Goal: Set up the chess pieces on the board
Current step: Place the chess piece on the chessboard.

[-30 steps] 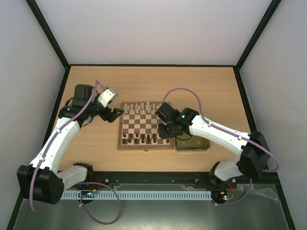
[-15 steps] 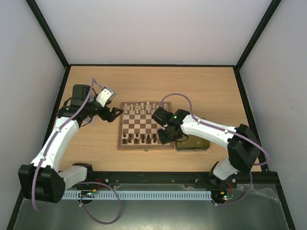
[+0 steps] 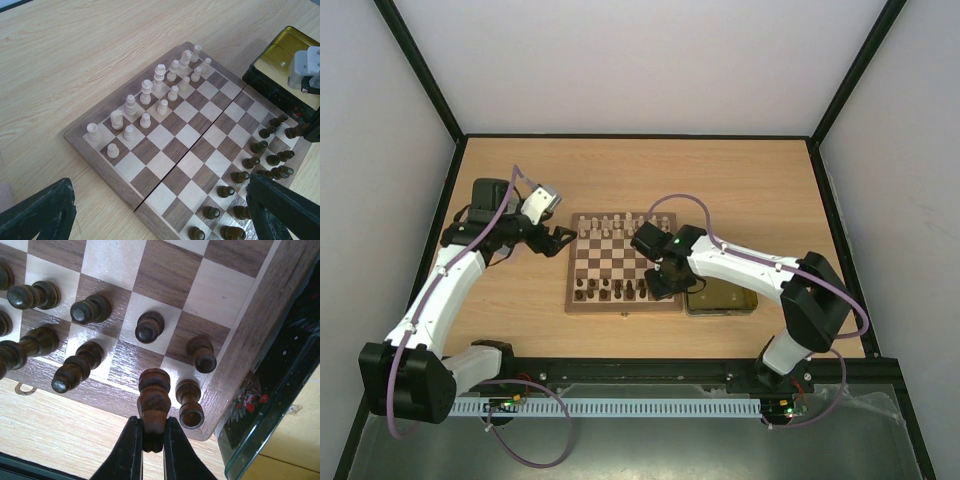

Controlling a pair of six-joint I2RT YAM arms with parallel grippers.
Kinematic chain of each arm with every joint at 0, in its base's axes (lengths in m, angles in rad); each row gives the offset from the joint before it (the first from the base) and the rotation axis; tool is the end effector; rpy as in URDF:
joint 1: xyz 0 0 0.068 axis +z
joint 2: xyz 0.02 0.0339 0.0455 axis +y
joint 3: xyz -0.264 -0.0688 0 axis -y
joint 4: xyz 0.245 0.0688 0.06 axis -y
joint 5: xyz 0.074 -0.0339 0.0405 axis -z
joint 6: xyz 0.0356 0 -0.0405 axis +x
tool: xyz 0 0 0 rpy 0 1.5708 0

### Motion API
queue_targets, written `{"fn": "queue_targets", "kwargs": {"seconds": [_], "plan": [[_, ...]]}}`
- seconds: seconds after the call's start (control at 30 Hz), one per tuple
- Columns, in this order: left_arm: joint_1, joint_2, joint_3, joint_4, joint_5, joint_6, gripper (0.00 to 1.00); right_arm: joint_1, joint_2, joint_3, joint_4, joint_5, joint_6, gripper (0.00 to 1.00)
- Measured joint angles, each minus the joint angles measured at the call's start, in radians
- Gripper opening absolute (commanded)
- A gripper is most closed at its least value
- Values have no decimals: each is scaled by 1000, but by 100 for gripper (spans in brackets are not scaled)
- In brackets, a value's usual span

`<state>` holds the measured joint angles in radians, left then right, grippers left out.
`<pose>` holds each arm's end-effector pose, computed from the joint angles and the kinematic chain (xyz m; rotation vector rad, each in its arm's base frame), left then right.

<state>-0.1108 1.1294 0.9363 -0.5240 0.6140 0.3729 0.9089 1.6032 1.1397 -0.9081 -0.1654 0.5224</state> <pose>0.2332 -0.0466 0.2963 0.8226 2.0298 -0.5525 0.1774 0.2372 0.2145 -0.6155 3.0125 0.3939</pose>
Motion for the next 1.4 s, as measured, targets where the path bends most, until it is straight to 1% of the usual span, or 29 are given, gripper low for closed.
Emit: {"fn": "queue_targets", "kwargs": {"seconds": [0.77,1.4], "plan": [[0,13,-2,3,11,0,93,26,72,52,-12,0,-23,2],[0,13,-2,3,15,0,93,41,80,52,-12,0,-26,2]]}}
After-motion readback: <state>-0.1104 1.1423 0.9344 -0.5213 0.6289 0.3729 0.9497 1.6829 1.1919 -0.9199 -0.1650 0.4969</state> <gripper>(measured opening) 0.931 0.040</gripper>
